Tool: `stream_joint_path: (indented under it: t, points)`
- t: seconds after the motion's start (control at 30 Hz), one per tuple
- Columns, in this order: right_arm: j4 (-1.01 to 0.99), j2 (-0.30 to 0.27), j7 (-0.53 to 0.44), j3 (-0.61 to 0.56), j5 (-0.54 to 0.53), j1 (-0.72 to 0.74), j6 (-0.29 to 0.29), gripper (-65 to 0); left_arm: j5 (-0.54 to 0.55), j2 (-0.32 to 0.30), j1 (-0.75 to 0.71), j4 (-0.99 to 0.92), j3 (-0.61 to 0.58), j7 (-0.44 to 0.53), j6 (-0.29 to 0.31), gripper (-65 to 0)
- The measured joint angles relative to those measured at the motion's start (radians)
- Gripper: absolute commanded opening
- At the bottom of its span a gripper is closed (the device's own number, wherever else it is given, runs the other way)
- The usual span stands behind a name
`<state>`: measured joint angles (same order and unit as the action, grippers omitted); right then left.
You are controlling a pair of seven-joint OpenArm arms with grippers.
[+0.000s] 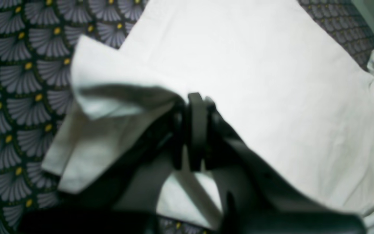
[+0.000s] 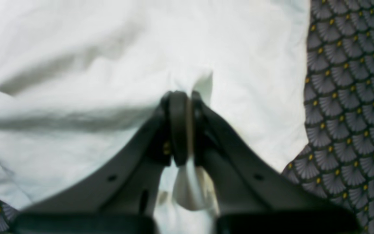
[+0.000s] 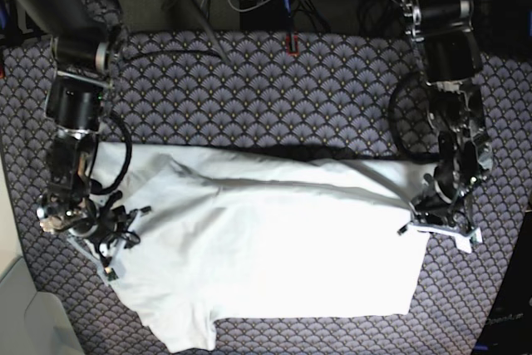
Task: Fold the T-shirt properly
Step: 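Pull both held corners across the shirt toward the hem, then lower the folded edge onto the shirt and open both grippers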
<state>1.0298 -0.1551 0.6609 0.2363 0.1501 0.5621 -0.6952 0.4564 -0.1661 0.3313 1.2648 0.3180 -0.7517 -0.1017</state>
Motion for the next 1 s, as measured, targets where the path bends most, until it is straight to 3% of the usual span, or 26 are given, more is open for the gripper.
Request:
stream_joint_path:
  t: [0.3, 0.47, 0.67, 0.77, 1.0]
  points:
    - [-0.022, -0.002, -0.004, 0.000, 0.000, 0.073, 0.000, -63.2, 0.000, 0.017, 0.019, -0.004, 0.000, 0.003, -0.001, -64.4]
    - [-0.178, -0.012, -0.040, -0.002, 0.002, 0.145, 0.000, -63.2, 0.000, 0.016, 0.037, -0.082, 0.000, 0.068, 0.001, -64.4]
    - [-0.192, -0.019, -0.049, -0.002, 0.003, 0.152, 0.000, -63.2, -0.027, 0.009, 0.036, -0.098, -0.001, 0.105, 0.001, -64.3]
    - [-0.192, -0.018, -0.056, -0.002, 0.003, 0.153, 0.000, -63.2, -0.098, 0.008, 0.038, -0.098, -0.054, 0.138, 0.000, -64.3]
    - [-0.192, -0.014, -0.056, -0.002, 0.003, 0.153, 0.000, -62.7, -0.135, 0.008, 0.038, -0.098, -0.150, 0.193, 0.006, -64.1]
